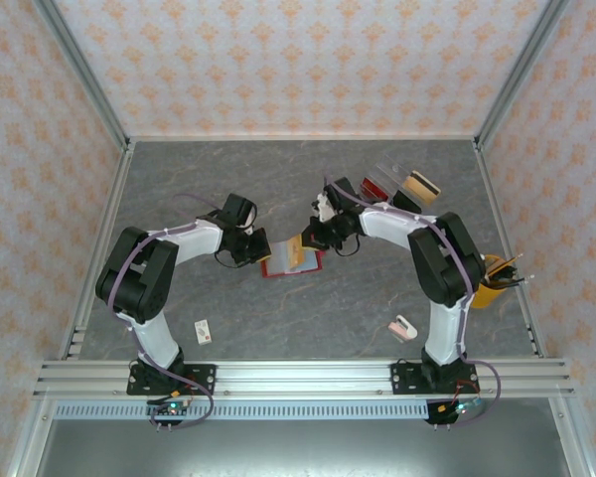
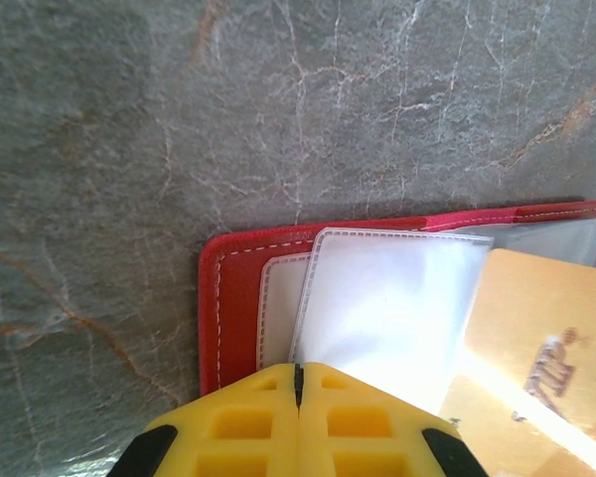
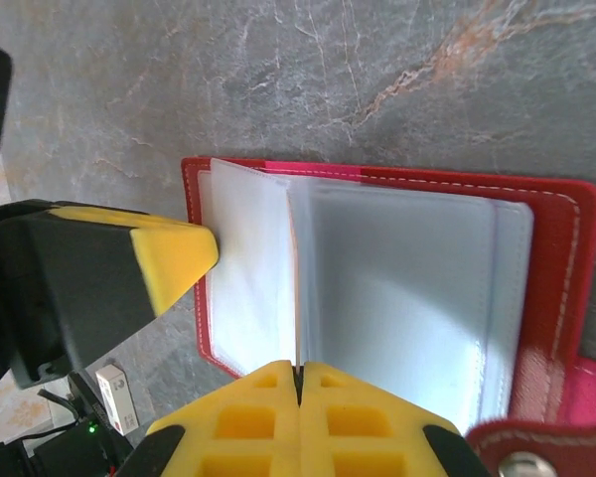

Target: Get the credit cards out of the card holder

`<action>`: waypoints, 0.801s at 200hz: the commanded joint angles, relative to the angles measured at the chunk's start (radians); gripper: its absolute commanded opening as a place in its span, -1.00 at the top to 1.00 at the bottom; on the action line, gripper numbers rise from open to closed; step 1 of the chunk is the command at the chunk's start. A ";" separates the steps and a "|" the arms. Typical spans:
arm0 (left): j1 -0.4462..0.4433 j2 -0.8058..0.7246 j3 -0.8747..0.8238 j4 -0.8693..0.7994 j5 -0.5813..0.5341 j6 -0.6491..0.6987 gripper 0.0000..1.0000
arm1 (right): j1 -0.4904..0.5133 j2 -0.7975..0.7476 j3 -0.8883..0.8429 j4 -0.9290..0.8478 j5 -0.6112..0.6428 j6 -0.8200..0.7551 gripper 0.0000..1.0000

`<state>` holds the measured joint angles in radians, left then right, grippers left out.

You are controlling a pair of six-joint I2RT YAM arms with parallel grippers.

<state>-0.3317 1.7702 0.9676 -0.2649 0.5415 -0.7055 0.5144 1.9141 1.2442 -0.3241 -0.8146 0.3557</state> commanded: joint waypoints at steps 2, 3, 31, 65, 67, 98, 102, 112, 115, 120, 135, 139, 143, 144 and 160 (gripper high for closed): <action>0.010 -0.028 0.029 -0.023 0.023 0.021 0.86 | -0.013 -0.069 -0.024 -0.040 0.006 -0.047 1.00; 0.011 -0.030 0.030 -0.021 0.026 0.021 0.85 | -0.013 -0.071 -0.024 -0.039 0.005 -0.047 1.00; 0.031 -0.073 0.026 0.038 0.112 0.007 0.65 | -0.031 -0.123 -0.038 -0.026 -0.045 -0.059 1.00; 0.074 -0.141 -0.056 0.233 0.255 -0.078 0.38 | -0.042 -0.165 -0.042 0.008 -0.120 -0.053 1.00; 0.076 -0.145 -0.064 0.248 0.265 -0.084 0.36 | -0.043 -0.167 -0.042 0.012 -0.127 -0.050 1.00; 0.083 -0.194 -0.129 0.462 0.381 -0.188 0.06 | -0.061 -0.199 -0.042 0.091 -0.214 0.011 1.00; 0.084 -0.198 -0.135 0.487 0.390 -0.200 0.03 | -0.062 -0.203 -0.040 0.102 -0.226 0.019 1.00; 0.083 -0.213 -0.144 0.536 0.409 -0.225 -0.03 | -0.064 -0.213 -0.036 0.123 -0.248 0.038 1.00; 0.084 -0.217 -0.146 0.550 0.414 -0.231 -0.04 | -0.066 -0.216 -0.036 0.129 -0.255 0.044 1.00; 0.084 -0.224 -0.150 0.572 0.422 -0.240 -0.07 | -0.068 -0.220 -0.035 0.142 -0.263 0.056 1.00; 0.083 -0.243 -0.161 0.635 0.441 -0.265 -0.16 | -0.076 -0.230 -0.040 0.200 -0.295 0.104 1.00; 0.084 -0.246 -0.164 0.660 0.448 -0.273 -0.17 | -0.080 -0.232 -0.042 0.217 -0.305 0.121 1.00; 0.083 -0.251 -0.167 0.675 0.453 -0.282 -0.18 | -0.082 -0.233 -0.046 0.238 -0.313 0.137 1.00; 0.083 -0.252 -0.168 0.679 0.453 -0.284 -0.18 | -0.083 -0.233 -0.046 0.242 -0.314 0.138 1.00; 0.083 -0.268 -0.171 0.708 0.462 -0.292 -0.18 | -0.089 -0.234 -0.051 0.298 -0.340 0.186 1.00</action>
<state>-0.2485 1.5494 0.8101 0.2867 0.9413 -0.9459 0.4385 1.7145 1.2098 -0.1654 -1.0721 0.4488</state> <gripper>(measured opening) 0.590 0.049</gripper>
